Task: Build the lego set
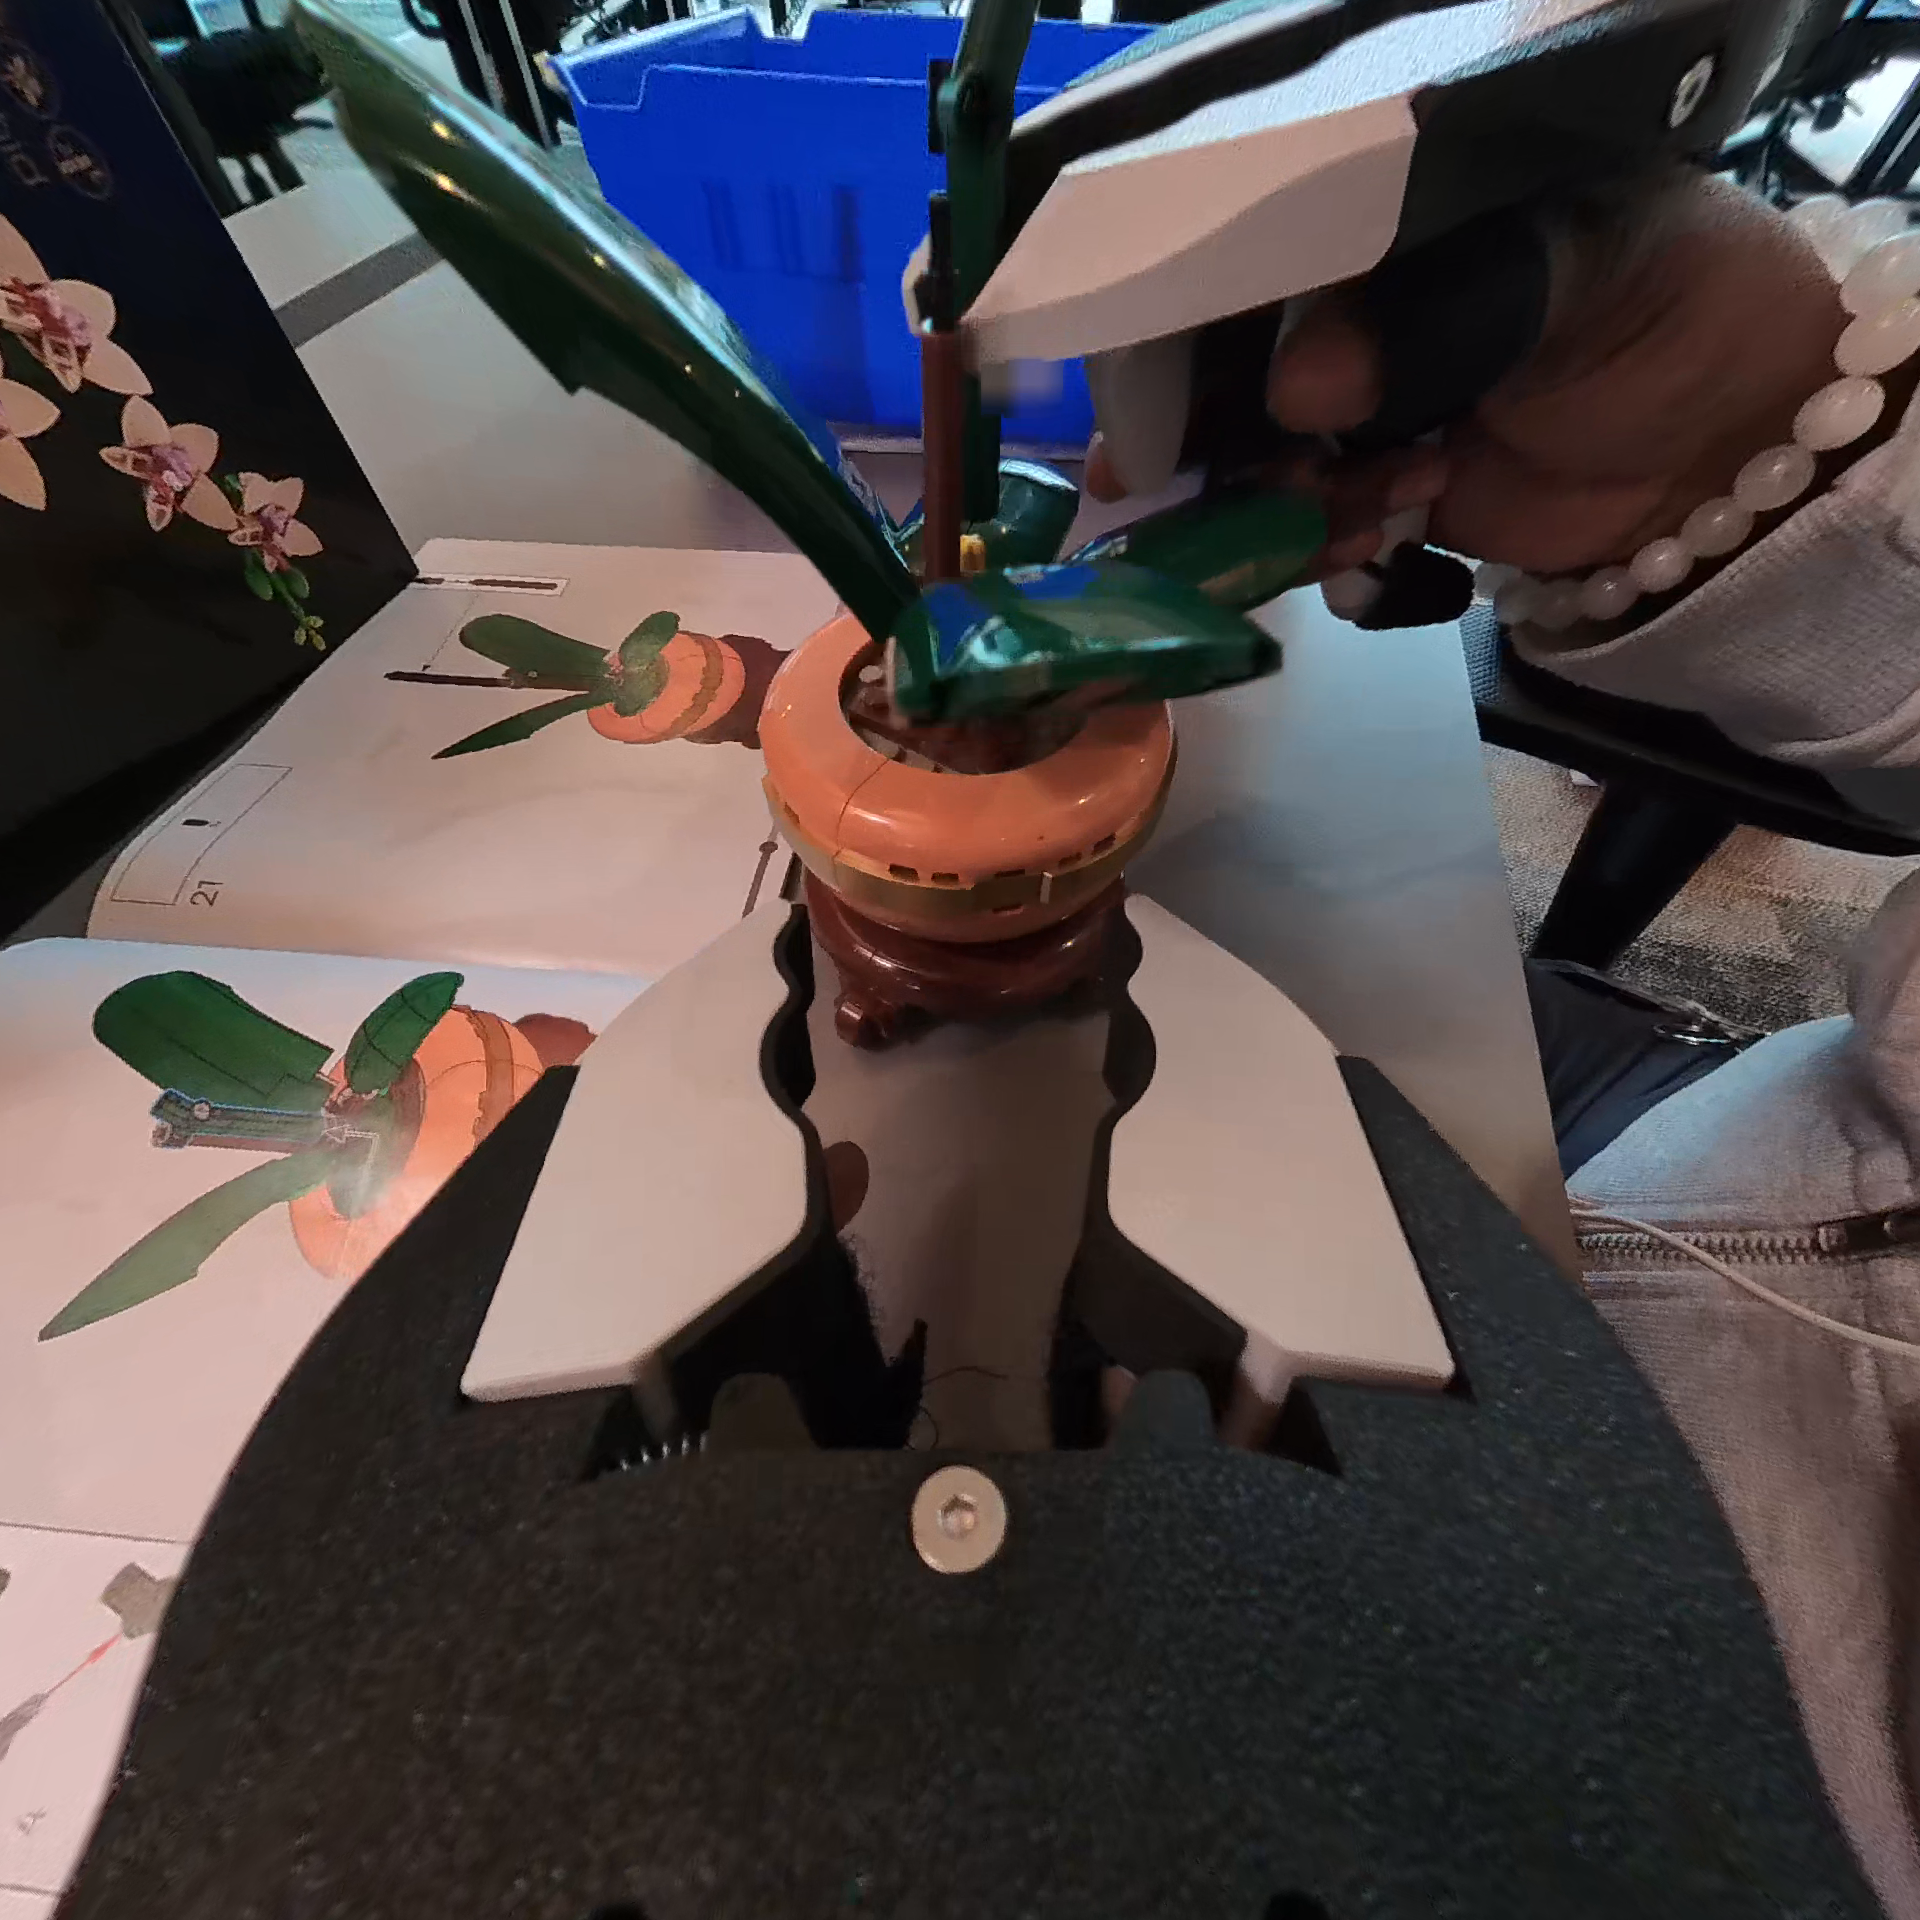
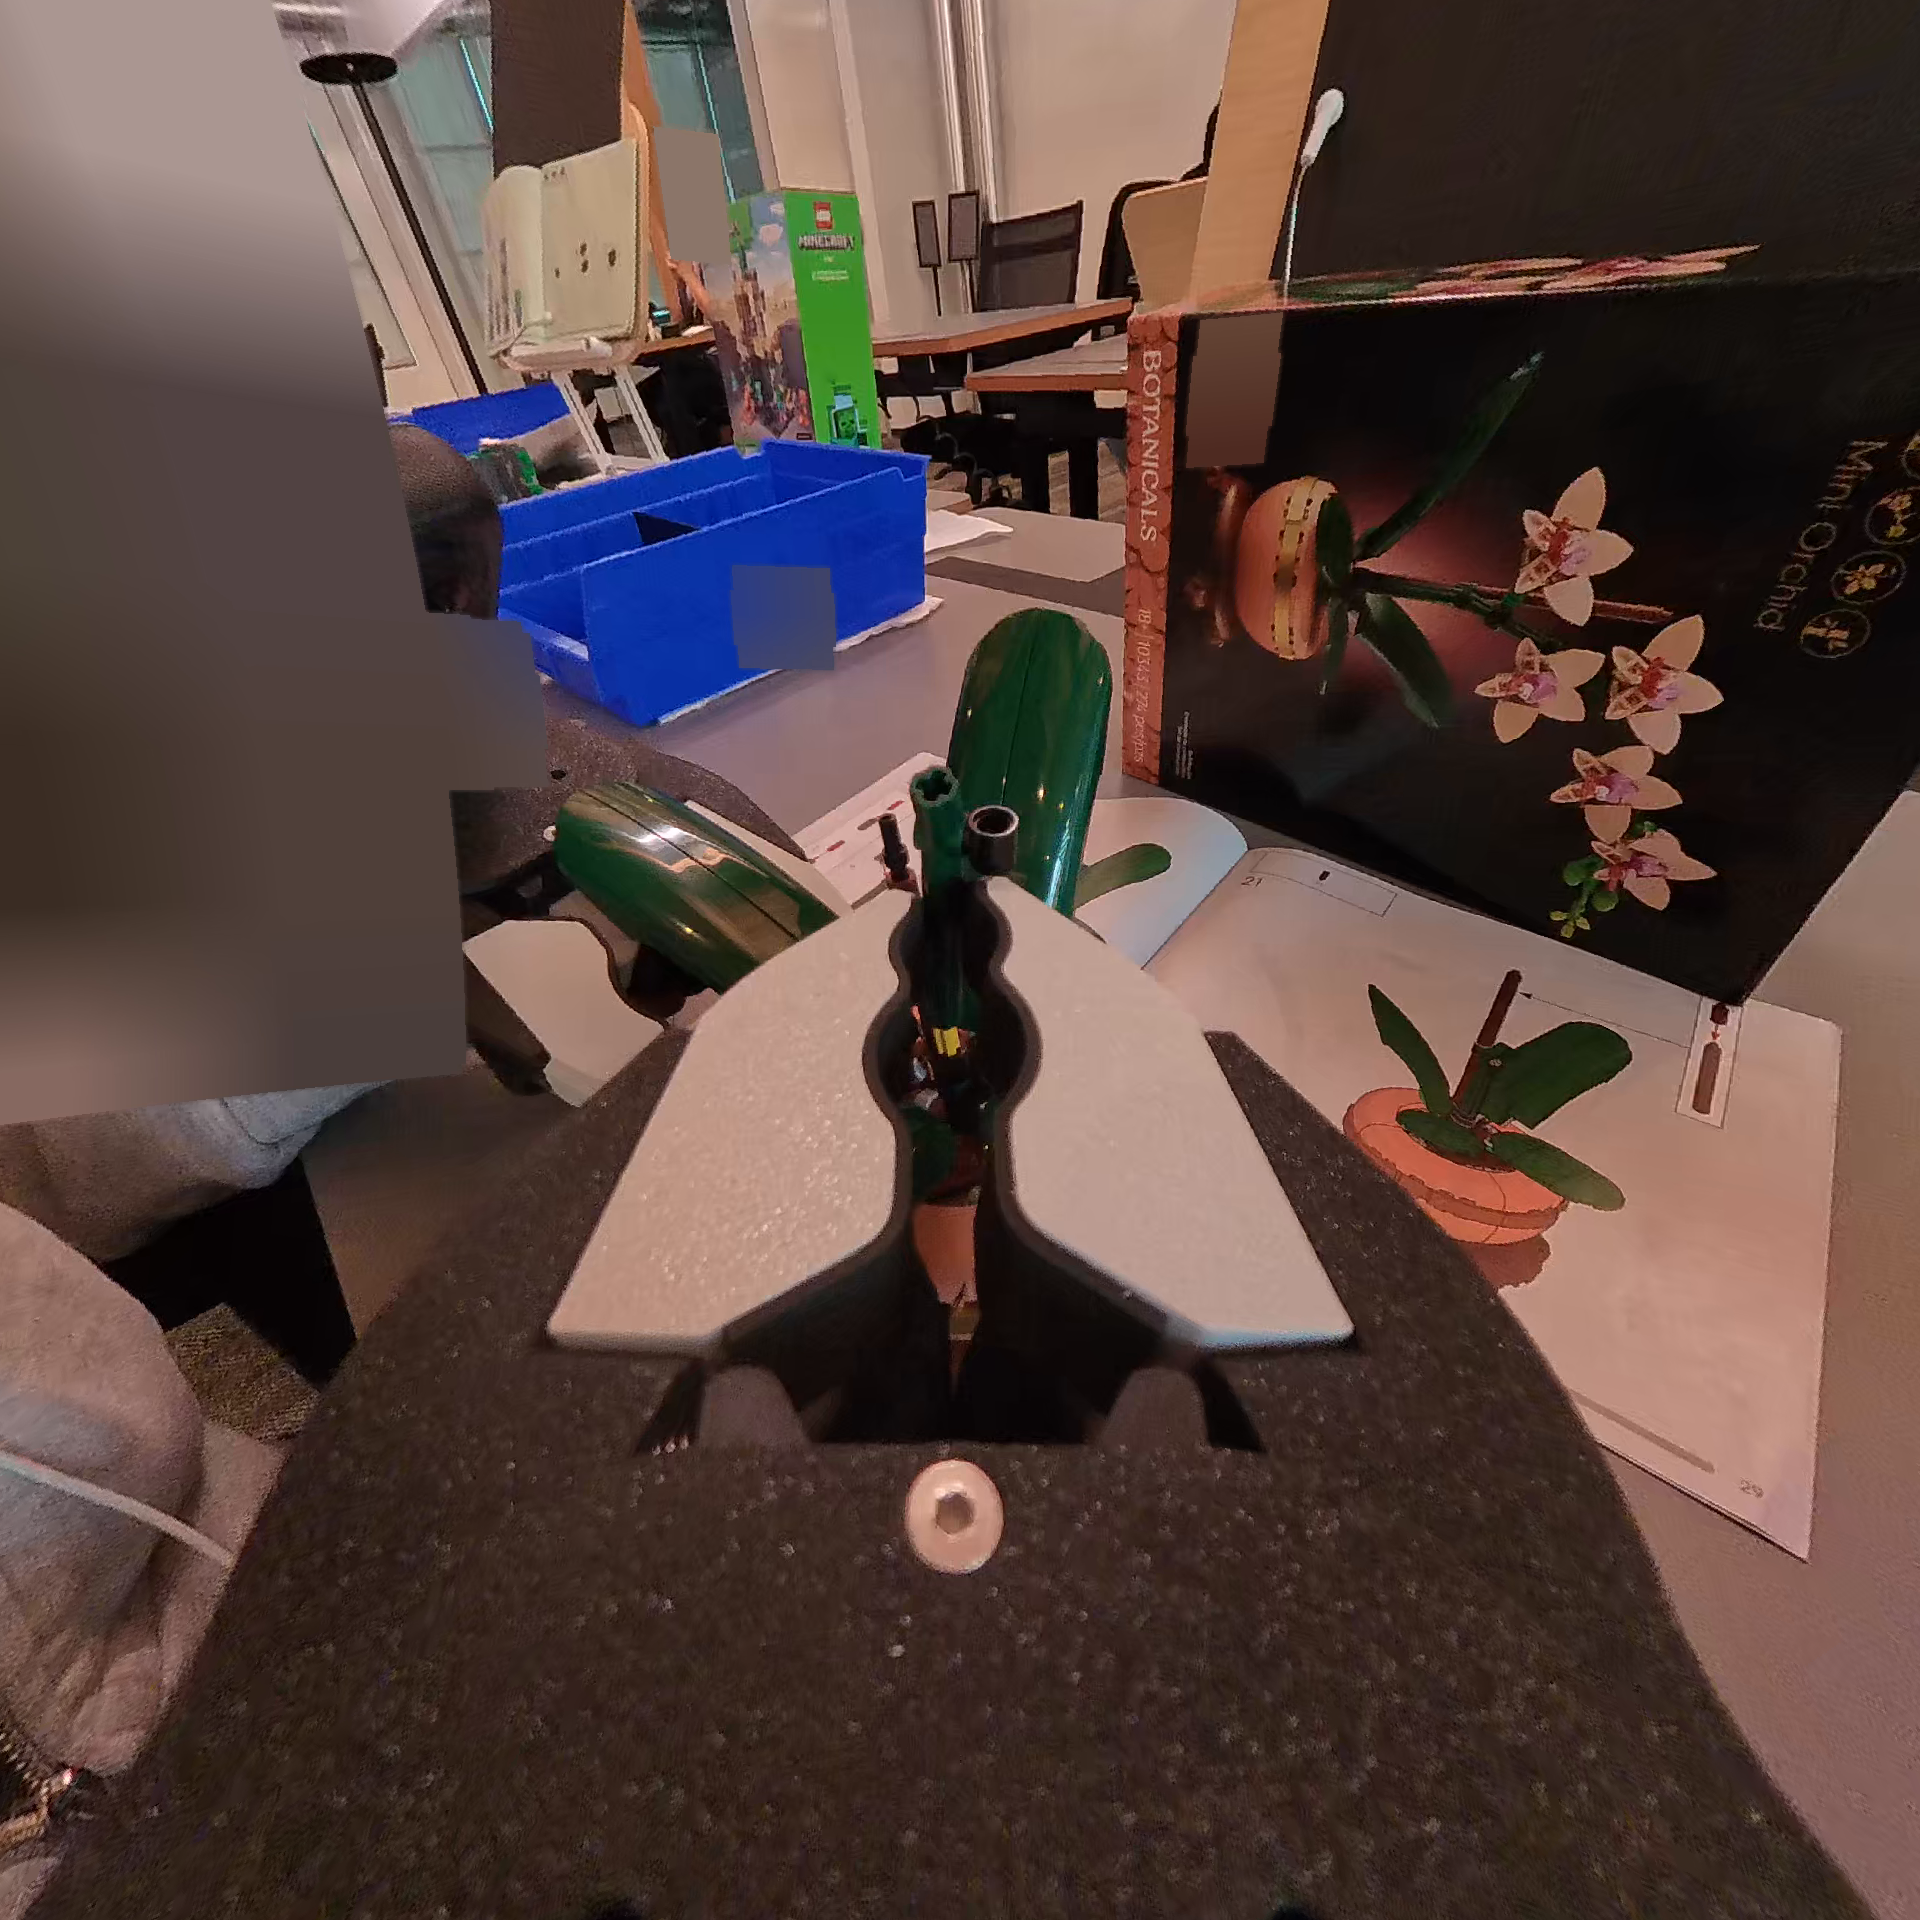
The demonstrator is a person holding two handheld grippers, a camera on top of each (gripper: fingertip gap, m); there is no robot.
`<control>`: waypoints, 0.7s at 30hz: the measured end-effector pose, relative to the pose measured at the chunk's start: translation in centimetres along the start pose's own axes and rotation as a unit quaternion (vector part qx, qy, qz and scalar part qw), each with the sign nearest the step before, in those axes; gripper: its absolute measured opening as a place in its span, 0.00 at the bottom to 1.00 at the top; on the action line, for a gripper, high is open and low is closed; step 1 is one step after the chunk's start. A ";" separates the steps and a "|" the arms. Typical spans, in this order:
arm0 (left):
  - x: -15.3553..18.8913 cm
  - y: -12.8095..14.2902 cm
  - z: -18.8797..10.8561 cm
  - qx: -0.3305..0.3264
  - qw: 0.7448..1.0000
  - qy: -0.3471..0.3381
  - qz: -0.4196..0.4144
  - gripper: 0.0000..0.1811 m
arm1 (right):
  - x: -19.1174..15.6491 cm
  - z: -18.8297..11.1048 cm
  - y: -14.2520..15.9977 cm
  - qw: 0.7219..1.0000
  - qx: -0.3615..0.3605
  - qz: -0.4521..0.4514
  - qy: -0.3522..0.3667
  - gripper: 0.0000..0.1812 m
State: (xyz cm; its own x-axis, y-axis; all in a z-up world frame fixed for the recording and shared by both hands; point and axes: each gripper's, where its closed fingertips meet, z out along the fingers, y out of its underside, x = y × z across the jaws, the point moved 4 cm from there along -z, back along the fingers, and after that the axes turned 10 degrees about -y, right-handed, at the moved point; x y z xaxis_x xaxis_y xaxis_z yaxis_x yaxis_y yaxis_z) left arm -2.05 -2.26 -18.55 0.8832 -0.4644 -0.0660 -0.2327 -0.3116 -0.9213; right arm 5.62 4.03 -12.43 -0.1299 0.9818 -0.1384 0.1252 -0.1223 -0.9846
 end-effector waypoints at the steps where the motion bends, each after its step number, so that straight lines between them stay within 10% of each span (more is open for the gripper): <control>1: 0.0 0.1 0.0 0.000 1.000 -0.002 0.001 0.29 | 0.0 0.0 0.0 1.000 -0.003 -0.002 0.000 0.03; 21: 0.2 0.4 0.1 -0.005 1.000 -0.004 0.021 0.29 | -0.2 0.2 -0.1 0.992 -0.072 -0.069 -0.081 0.03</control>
State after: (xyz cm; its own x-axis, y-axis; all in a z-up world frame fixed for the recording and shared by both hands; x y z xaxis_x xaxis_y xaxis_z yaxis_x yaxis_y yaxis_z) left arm -1.93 -2.35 -19.00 0.8756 -0.4708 -0.1083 -0.2739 -0.2991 -0.9140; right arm 5.39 3.79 -12.31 -0.3099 0.9503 -0.0312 0.2329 0.0441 -0.9715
